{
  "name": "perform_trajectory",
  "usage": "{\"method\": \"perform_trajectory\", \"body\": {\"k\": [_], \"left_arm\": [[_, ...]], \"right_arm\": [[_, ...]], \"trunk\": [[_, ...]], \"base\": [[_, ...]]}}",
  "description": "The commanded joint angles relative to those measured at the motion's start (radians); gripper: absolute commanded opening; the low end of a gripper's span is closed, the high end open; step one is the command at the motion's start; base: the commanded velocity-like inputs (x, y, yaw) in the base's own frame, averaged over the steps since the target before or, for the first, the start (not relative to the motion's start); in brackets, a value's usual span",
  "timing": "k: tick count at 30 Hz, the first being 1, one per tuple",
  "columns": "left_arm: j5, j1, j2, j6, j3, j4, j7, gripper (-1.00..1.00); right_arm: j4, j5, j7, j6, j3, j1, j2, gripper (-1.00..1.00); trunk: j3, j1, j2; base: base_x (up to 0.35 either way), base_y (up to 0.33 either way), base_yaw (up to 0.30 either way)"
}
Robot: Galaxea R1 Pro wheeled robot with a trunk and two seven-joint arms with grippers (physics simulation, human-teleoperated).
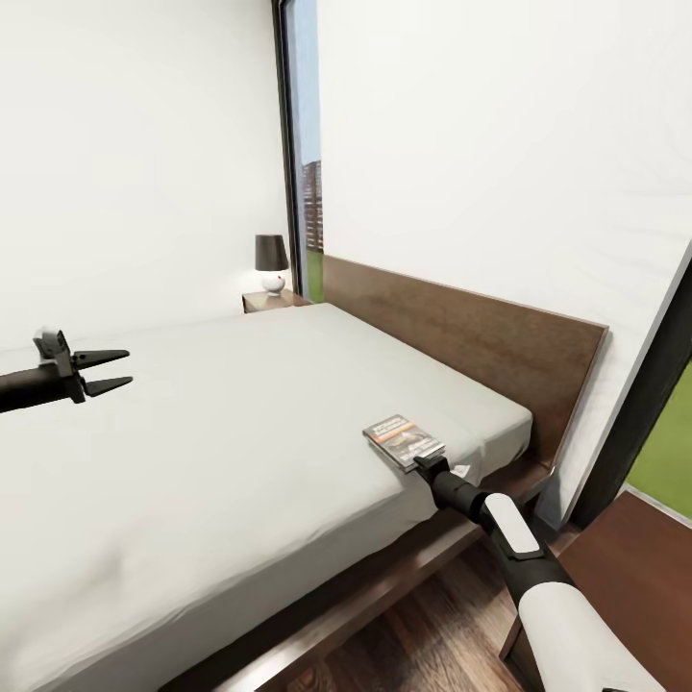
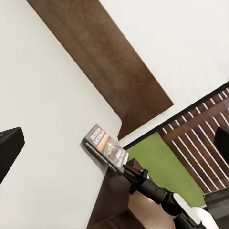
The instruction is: In the bedroom, move the book from the bed onto either nightstand, and place the two sandals side by side next to the bed.
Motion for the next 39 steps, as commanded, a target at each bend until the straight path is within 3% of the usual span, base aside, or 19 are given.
{"method": "perform_trajectory", "body": {"k": [1,39], "left_arm": [[-0.011,-0.001,0.000,0.010,0.005,0.000,-0.008,1.00],[-0.013,-0.001,0.005,0.009,0.005,0.023,-0.012,1.00]], "right_arm": [[0.000,0.001,0.001,0.007,-0.006,-0.001,0.002,-1.00],[0.000,-0.008,0.002,0.007,-0.006,-0.001,0.001,-1.00]], "trunk": [[-0.001,0.000,0.000],[-0.001,0.000,0.000]], "base": [[0.000,0.000,0.000],[0.000,0.000,0.000]]}}
